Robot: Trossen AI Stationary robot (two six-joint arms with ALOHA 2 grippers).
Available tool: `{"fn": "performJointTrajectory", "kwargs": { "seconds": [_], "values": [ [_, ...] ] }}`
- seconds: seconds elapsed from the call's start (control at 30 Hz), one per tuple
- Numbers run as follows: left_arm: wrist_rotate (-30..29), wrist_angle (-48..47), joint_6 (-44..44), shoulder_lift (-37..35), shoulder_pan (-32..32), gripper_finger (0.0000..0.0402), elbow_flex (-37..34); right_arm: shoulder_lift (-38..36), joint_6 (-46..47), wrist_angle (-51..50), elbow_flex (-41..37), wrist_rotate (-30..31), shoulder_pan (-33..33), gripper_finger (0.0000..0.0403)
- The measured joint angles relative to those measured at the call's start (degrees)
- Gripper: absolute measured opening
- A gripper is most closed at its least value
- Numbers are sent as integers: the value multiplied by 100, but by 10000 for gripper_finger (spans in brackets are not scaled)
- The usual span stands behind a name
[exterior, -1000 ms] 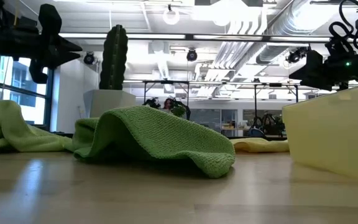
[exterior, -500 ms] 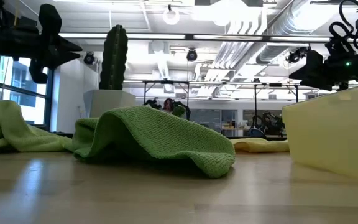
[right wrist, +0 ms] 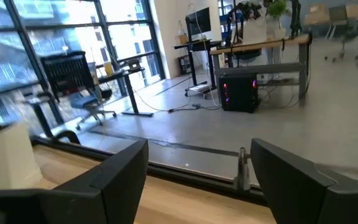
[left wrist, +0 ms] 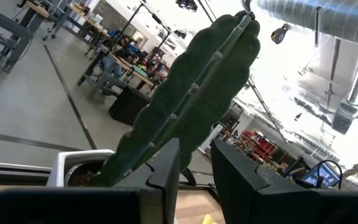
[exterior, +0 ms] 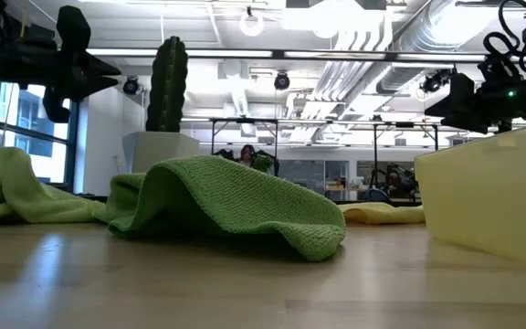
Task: Roll microfiber towels into tight, uniform cylinder then place into a basket
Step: Fold the yellow towel
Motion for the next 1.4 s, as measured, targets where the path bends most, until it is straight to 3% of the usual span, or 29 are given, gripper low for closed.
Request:
{"fn": "performJointTrajectory", "kwargs": {
  "seconds": [0.17, 0.4, 0.73, 1.03, 1.17, 1.4],
  "values": [
    [0, 0, -2, 2, 0, 83, 1, 2, 947, 97, 0, 22, 0, 275],
    [0, 2, -1, 1, 1, 83, -1, 0, 916, 921, 0, -2, 9, 275],
    [-8, 16, -1, -1, -3, 83, 0, 0, 1602, 1004, 0, -6, 11, 275],
    [-22, 17, 0, 1, -3, 83, -1, 5, 1480, 1487, 0, 274, 9, 275],
    [-22, 20, 0, 2, -3, 83, -1, 13, 1031, 2368, 10, -117, 20, 275],
    [-30, 24, 0, 0, 2, 83, 1, 244, 685, 2403, 584, -256, 22, 275]
  ]
}}
